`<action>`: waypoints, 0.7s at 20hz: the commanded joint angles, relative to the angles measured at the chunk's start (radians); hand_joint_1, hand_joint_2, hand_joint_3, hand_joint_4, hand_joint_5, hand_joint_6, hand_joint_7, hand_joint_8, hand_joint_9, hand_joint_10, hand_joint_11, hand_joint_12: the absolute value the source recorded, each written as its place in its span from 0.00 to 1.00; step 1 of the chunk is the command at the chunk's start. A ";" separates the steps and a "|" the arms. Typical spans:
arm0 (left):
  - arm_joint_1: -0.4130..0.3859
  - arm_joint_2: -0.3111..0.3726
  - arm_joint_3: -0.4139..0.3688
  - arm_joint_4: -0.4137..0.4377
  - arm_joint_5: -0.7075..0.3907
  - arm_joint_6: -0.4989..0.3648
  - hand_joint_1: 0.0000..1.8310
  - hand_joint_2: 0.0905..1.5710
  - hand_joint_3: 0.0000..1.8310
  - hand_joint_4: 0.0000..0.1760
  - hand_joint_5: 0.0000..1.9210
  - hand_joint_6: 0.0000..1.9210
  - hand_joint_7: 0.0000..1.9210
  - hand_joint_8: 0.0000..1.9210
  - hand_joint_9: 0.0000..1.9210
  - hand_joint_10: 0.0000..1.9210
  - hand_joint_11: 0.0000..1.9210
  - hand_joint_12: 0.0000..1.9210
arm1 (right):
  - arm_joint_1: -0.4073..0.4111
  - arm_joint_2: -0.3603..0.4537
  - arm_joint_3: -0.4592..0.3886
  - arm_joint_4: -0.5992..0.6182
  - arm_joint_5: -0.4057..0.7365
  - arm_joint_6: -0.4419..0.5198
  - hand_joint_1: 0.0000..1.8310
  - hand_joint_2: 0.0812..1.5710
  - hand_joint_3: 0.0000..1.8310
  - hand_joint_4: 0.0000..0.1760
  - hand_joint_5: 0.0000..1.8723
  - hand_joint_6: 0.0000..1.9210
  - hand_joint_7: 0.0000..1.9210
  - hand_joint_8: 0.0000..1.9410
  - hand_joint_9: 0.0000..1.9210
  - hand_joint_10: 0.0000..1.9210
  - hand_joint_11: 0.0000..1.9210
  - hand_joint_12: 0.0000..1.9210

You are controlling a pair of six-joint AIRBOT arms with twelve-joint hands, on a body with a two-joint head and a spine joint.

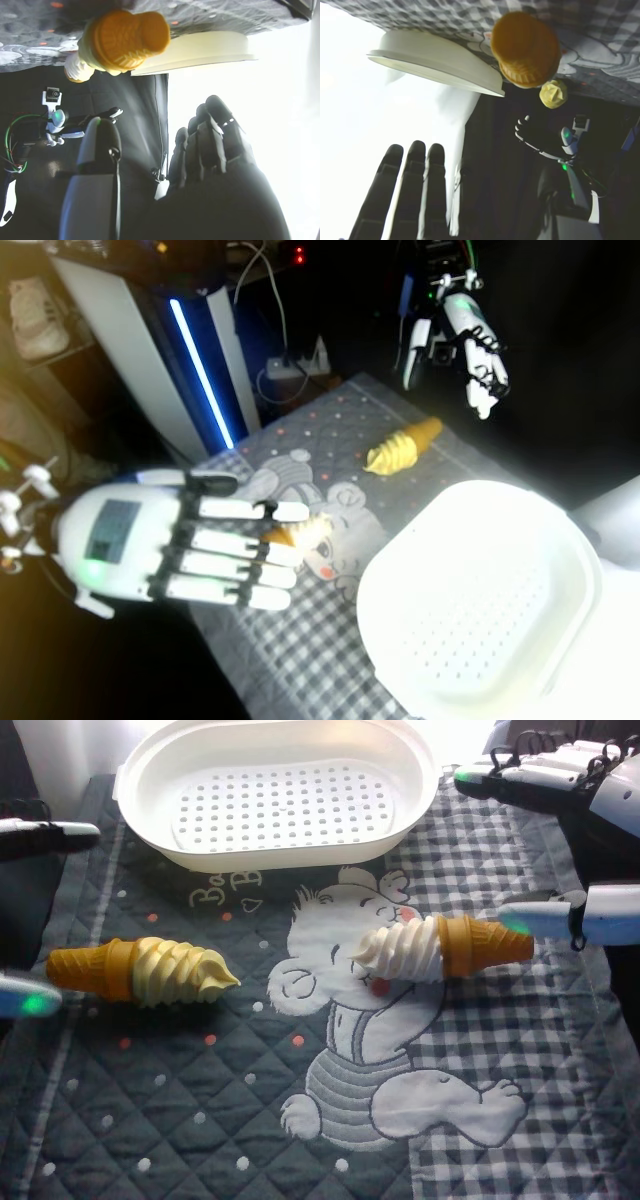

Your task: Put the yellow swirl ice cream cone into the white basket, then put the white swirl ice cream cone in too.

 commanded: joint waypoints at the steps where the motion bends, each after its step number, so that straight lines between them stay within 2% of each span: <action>1: -0.021 -0.010 0.007 -0.003 -0.091 -0.007 0.50 0.46 0.00 0.47 0.22 0.00 0.18 0.00 0.16 0.01 0.00 0.51 | 0.013 0.000 0.008 0.035 0.116 0.005 0.34 0.69 0.00 0.42 0.15 0.00 0.13 0.00 0.17 0.00 0.15 0.28; 2: -0.039 -0.014 0.011 0.013 -0.074 -0.007 0.51 0.45 0.00 0.56 0.22 0.00 0.17 0.00 0.16 0.01 0.00 0.52 | 0.013 0.000 0.009 0.035 0.116 0.005 0.33 0.69 0.00 0.45 0.14 0.00 0.12 0.00 0.17 0.00 0.15 0.26; 3: -0.060 -0.018 0.016 0.037 -0.048 -0.007 0.50 0.46 0.00 0.54 0.21 0.00 0.17 0.00 0.16 0.01 0.00 0.53 | 0.013 0.000 0.009 0.035 0.116 0.005 0.33 0.69 0.00 0.42 0.14 0.00 0.12 0.00 0.17 0.00 0.16 0.25; 5: -0.121 -0.035 0.031 0.097 0.019 -0.007 0.48 0.44 0.00 0.77 0.16 0.00 0.16 0.00 0.17 0.00 0.04 0.51 | 0.013 0.000 0.011 0.035 0.116 0.007 0.31 0.69 0.00 0.42 0.13 0.00 0.12 0.00 0.17 0.00 0.16 0.25; 6: -0.172 -0.054 0.044 0.149 0.081 -0.007 0.47 0.43 0.00 0.83 0.14 0.00 0.16 0.00 0.18 0.00 0.05 0.48 | 0.013 0.000 0.011 0.035 0.116 0.007 0.32 0.69 0.00 0.42 0.13 0.00 0.11 0.00 0.16 0.00 0.15 0.24; 7: -0.210 -0.070 0.054 0.191 0.129 -0.007 0.45 0.43 0.00 0.80 0.13 0.00 0.16 0.00 0.19 0.00 0.08 0.43 | 0.013 0.000 0.012 0.035 0.116 0.007 0.30 0.70 0.00 0.31 0.12 0.00 0.11 0.00 0.15 0.00 0.14 0.24; 8: -0.257 -0.093 0.067 0.247 0.194 -0.008 0.45 0.42 0.00 0.83 0.13 0.00 0.16 0.00 0.20 0.00 0.09 0.42 | 0.013 0.000 0.013 0.035 0.116 0.007 0.30 0.70 0.00 0.22 0.12 0.00 0.11 0.00 0.14 0.00 0.12 0.23; 9: -0.280 -0.107 0.073 0.279 0.227 -0.008 0.45 0.41 0.00 0.87 0.14 0.00 0.17 0.00 0.21 0.01 0.09 0.42 | 0.013 0.000 0.013 0.035 0.116 0.007 0.29 0.70 0.00 0.30 0.13 0.00 0.11 0.00 0.14 0.00 0.12 0.22; 11: -0.324 -0.149 0.090 0.368 0.325 -0.018 0.47 0.41 0.00 0.82 0.16 0.00 0.19 0.00 0.23 0.00 0.10 0.43 | 0.013 0.000 0.013 0.034 0.116 0.008 0.28 0.70 0.00 0.41 0.12 0.00 0.11 0.00 0.14 0.00 0.12 0.23; 12: -0.327 -0.156 0.092 0.380 0.342 -0.018 0.47 0.41 0.00 0.82 0.16 0.00 0.19 0.00 0.23 0.00 0.10 0.43 | 0.013 0.000 0.013 0.034 0.116 0.008 0.28 0.70 0.00 0.41 0.12 0.00 0.11 0.00 0.14 0.00 0.12 0.23; 13: -0.328 -0.162 0.096 0.388 0.359 -0.018 0.47 0.41 0.00 0.91 0.15 0.00 0.19 0.00 0.22 0.00 0.11 0.40 | 0.013 0.000 0.013 0.034 0.116 0.008 0.31 0.69 0.00 0.42 0.12 0.00 0.12 0.00 0.16 0.01 0.15 0.24; 14: -0.328 -0.167 0.099 0.395 0.381 -0.018 0.47 0.42 0.00 0.93 0.14 0.00 0.18 0.00 0.21 0.00 0.11 0.39 | 0.013 0.000 0.013 0.034 0.116 0.008 0.33 0.69 0.00 0.42 0.13 0.00 0.12 0.00 0.16 0.01 0.16 0.24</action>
